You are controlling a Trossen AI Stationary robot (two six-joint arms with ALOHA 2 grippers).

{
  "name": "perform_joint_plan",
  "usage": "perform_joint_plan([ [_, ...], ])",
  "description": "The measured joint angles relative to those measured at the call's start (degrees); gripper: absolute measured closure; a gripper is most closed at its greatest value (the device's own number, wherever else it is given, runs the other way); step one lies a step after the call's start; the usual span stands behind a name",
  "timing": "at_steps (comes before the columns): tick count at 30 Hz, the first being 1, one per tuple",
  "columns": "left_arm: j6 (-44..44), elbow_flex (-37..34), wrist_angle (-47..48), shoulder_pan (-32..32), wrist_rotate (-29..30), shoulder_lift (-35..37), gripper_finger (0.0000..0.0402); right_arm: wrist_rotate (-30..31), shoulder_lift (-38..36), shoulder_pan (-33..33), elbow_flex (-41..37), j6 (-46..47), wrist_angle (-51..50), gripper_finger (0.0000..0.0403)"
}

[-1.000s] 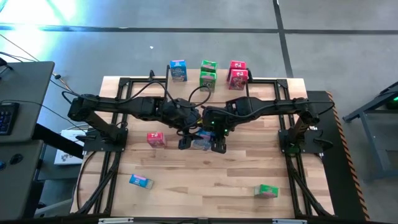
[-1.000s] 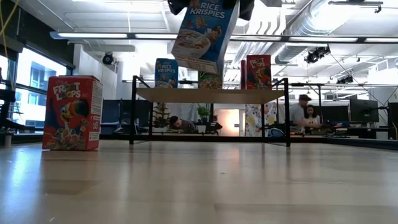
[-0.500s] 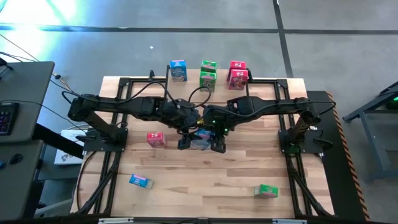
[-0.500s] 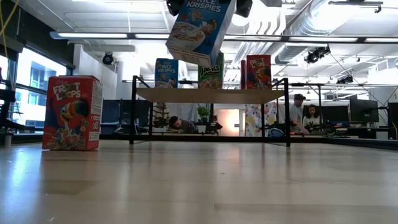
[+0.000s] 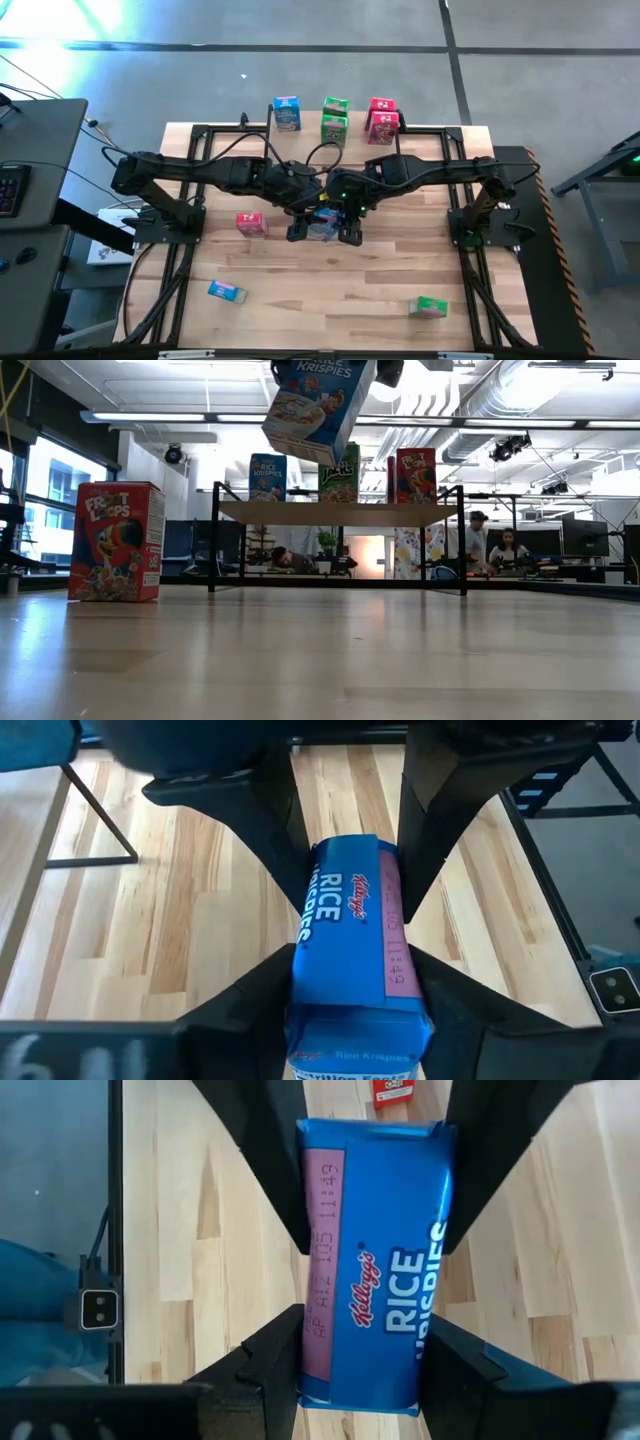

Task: Stack cereal on shelf
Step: Put the top blue cereal box aligned with the other blue cereal box on the shelf

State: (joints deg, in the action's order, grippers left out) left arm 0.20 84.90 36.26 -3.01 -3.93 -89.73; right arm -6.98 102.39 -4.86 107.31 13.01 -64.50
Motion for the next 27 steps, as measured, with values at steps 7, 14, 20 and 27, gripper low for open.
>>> perform_joint_plan([
  [7, 0.0, 0.0, 0.0, 0.0, -0.4, 0.0, 0.0259, -0.2, 0.0, 0.0, 0.0, 0.1, 0.0, 0.0249],
  [14, 0.0, 0.0, -0.1, 0.0, -0.7, 0.0, 0.0257, -0.6, 0.0, 0.0, 0.0, 0.9, -0.1, 0.0249],
  [20, 0.0, 0.0, -0.1, 0.0, -0.7, 0.0, 0.026, -0.7, 0.0, 0.0, 0.0, 2.4, -0.1, 0.0235],
  [27, 2.1, 0.0, -0.1, 0.0, -0.6, 0.0, 0.0258, -1.1, 0.0, 0.0, 0.0, 2.8, -0.1, 0.0174],
])
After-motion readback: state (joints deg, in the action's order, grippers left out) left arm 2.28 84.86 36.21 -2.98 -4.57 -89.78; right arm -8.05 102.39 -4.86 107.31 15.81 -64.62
